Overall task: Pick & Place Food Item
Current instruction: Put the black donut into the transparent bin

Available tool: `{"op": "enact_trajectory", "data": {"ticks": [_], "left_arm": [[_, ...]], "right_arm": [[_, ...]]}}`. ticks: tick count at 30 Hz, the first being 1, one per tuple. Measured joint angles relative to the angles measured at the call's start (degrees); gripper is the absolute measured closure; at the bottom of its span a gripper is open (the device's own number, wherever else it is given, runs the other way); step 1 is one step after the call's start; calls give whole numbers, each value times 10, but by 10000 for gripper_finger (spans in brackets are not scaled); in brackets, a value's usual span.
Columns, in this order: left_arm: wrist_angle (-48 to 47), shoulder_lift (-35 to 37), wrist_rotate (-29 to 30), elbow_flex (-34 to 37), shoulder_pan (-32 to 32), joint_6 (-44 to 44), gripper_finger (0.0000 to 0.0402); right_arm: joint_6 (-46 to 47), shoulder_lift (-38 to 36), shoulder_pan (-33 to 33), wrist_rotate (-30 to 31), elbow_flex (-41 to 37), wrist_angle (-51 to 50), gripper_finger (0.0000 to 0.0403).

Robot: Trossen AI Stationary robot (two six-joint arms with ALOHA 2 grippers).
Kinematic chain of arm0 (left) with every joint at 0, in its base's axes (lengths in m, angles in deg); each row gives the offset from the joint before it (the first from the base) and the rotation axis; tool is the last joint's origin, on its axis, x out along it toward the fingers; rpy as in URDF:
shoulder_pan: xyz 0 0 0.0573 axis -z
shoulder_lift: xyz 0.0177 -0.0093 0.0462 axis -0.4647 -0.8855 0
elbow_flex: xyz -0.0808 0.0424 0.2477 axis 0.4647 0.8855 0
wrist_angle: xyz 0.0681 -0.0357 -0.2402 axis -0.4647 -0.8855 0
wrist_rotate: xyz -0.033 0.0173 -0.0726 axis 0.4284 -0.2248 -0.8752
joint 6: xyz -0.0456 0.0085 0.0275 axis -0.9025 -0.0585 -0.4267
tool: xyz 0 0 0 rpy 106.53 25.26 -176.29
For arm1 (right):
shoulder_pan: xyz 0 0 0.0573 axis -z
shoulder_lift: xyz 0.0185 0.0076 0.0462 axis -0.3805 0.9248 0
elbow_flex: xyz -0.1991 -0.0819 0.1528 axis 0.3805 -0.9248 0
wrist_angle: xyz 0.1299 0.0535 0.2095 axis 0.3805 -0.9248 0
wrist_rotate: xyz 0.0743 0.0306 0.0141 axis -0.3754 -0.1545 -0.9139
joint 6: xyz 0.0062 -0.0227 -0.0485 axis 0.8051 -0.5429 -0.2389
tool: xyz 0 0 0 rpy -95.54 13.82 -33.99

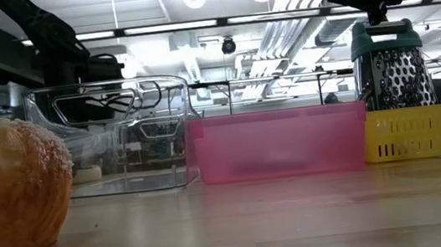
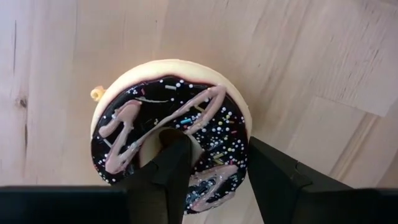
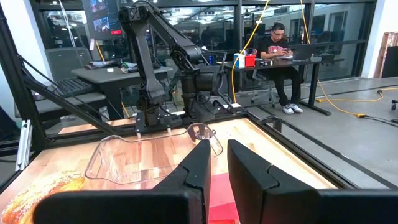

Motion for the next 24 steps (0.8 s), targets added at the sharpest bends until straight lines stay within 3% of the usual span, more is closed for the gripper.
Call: {"op": "enact_trajectory", "data": {"ticks": [7, 15, 24], "left_arm": [[0, 0, 0, 0, 0, 0, 262], [0, 0, 0, 0, 0, 0, 310], [-2, 2, -2, 0, 0, -5, 314]], "right_arm": [[0, 0, 0, 0, 0, 0, 359], [0, 0, 0, 0, 0, 0, 359], [0, 0, 0, 0, 0, 0, 359]]}}
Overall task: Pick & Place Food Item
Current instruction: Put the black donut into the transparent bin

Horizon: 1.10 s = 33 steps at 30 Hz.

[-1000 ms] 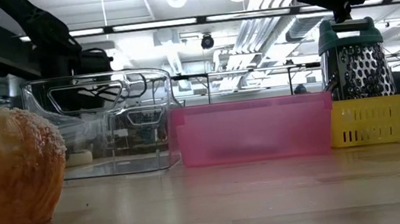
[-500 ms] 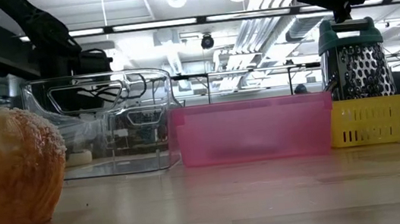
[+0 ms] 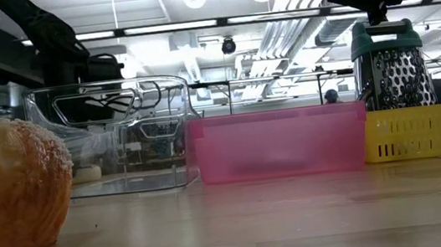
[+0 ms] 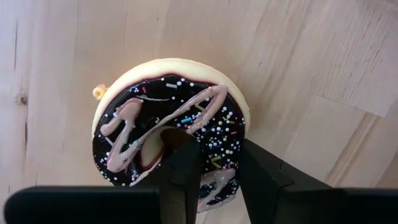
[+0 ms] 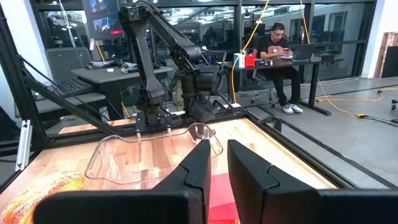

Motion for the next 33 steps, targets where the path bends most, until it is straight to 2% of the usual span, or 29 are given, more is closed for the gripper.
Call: {"op": "enact_trajectory", "data": {"ticks": [8, 21, 27, 33], "left_arm": [[-10, 42, 3, 1, 0, 1, 315], [-6, 195, 19, 0, 0, 10, 315], [31, 254, 18, 0, 2, 10, 315], [96, 277, 17, 0, 26, 10, 315]], "right_arm": [[0, 0, 0, 0, 0, 0, 359], [0, 0, 0, 0, 0, 0, 359], [0, 0, 0, 0, 0, 0, 359], [0, 0, 0, 0, 0, 0, 359]]}}
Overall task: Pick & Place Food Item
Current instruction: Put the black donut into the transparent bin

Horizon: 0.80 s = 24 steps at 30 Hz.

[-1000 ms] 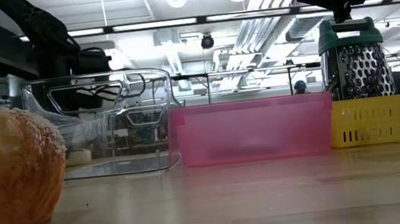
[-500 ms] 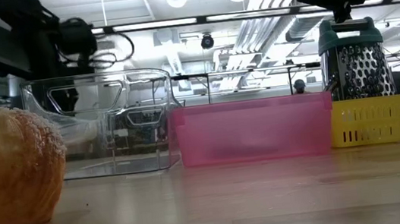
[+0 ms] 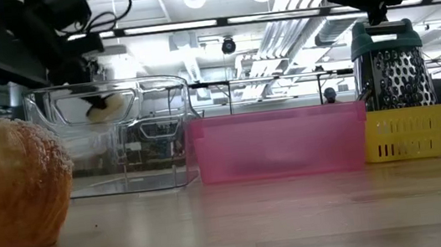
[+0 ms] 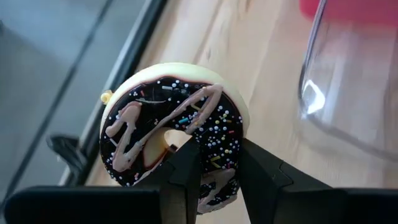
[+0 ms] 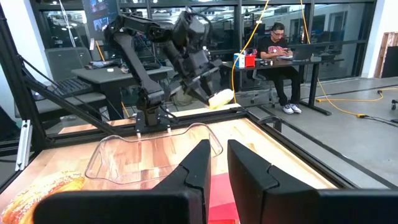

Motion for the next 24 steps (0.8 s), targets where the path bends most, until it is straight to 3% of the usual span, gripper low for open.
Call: {"op": "enact_trajectory", "data": {"ticks": [18, 24], "left_arm": [[204, -1, 1, 0, 113, -14, 315], [267, -21, 35, -1, 171, -15, 315]], "right_arm": [[0, 0, 0, 0, 0, 0, 359], [0, 0, 0, 0, 0, 0, 359]]}}
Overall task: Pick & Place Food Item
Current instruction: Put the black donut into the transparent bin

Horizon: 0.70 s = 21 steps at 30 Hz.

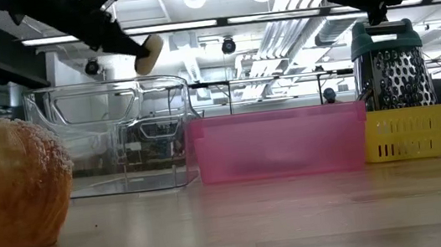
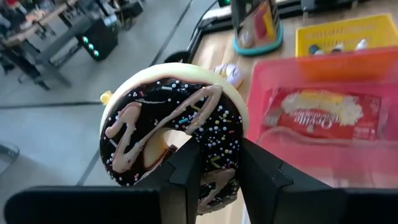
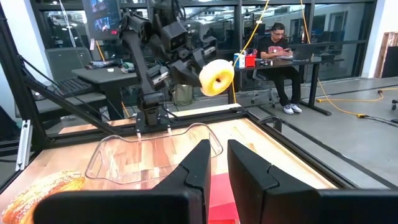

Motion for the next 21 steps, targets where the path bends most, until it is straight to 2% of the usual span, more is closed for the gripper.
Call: {"op": "enact_trajectory", "data": {"ticks": [8, 15, 21], "left_arm": [[111, -81, 42, -3, 58, 17, 314], [116, -170, 49, -64, 87, 20, 314], [94, -197, 60, -99, 105, 45, 314]], "right_arm": [[0, 0, 0, 0, 0, 0, 359], [0, 0, 0, 0, 0, 0, 359], [0, 0, 0, 0, 0, -2, 359]]}}
